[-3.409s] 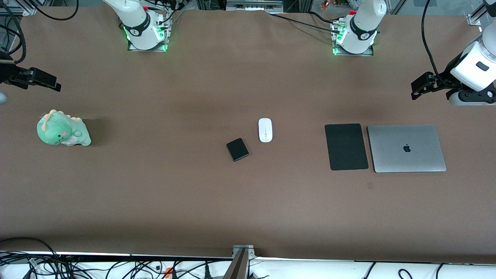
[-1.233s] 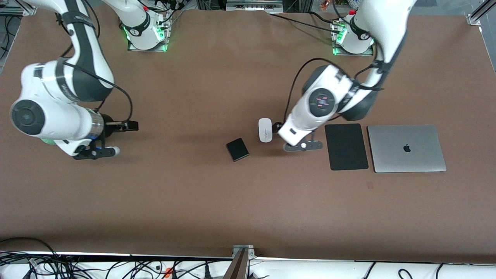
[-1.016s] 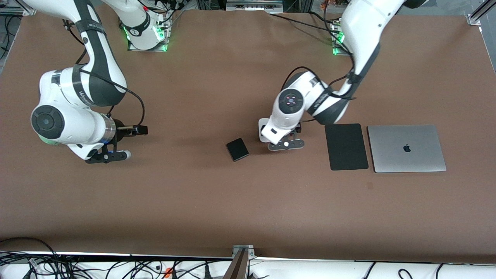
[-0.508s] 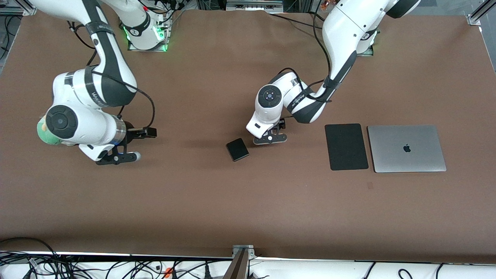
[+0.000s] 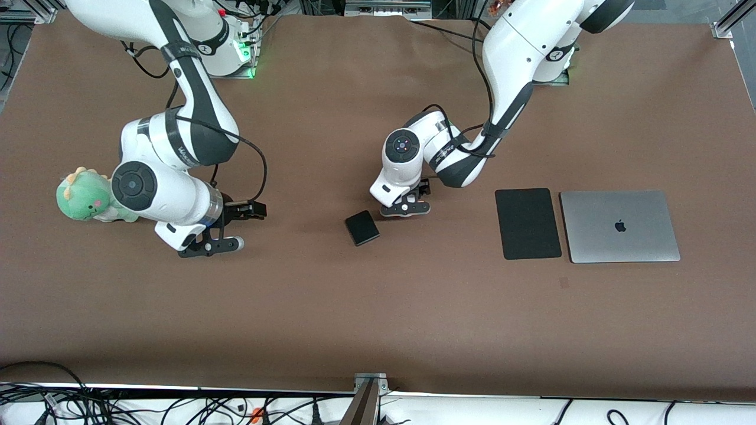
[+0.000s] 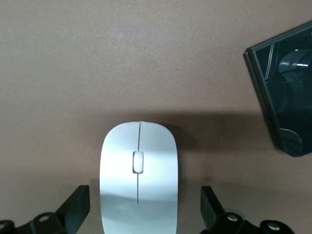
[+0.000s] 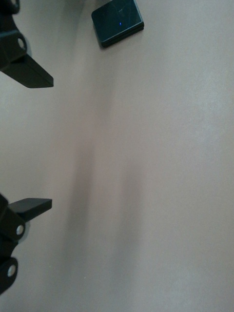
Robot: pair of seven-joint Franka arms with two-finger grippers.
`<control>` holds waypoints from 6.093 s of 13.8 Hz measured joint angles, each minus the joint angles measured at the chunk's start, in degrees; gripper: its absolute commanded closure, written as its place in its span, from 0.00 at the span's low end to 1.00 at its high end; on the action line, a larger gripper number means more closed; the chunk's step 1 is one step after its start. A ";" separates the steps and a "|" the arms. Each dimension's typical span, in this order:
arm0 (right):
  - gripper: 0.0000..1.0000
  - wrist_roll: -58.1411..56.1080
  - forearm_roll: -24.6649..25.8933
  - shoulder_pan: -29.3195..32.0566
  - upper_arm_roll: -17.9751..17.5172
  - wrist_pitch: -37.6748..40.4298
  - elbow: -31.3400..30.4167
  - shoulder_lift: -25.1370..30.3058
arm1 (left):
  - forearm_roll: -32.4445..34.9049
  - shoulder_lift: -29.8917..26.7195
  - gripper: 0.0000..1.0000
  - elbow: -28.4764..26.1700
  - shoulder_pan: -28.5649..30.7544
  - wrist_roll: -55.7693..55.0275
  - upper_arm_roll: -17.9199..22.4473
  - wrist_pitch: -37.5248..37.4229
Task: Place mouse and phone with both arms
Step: 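Grasp the white mouse with the left gripper while the right gripper descends, then carry the mouse to the mouse pad while the right gripper grasps the phone, then open the left gripper on the pad while the right gripper carries the phone, then lower the black phone beside the green plush toy with the right gripper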
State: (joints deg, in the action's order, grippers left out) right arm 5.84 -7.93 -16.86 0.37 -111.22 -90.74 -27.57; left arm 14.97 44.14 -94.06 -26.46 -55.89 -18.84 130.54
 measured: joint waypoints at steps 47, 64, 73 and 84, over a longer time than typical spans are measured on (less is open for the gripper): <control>0.24 6.48 2.95 -23.26 0.01 -42.38 4.00 -23.32 | 0.13 -13.53 0.00 -4.97 34.35 40.51 -1.57 -18.23; 0.59 -6.61 1.01 -10.41 2.67 -15.17 16.34 -22.17 | -13.08 -29.59 0.00 21.64 36.73 56.57 6.24 -55.63; 0.62 -13.29 0.57 4.31 5.35 -9.59 -2.93 -10.92 | -14.33 -43.14 0.00 3.60 26.79 57.57 20.04 -42.40; 0.66 -21.75 -0.23 5.61 19.31 -33.20 -26.72 0.03 | -14.33 -44.07 0.00 1.60 26.67 57.63 20.30 -40.50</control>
State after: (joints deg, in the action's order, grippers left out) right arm -15.91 -8.16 -11.25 19.68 -144.42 -117.46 -27.54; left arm 0.64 0.06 -92.46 0.21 1.74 1.46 90.04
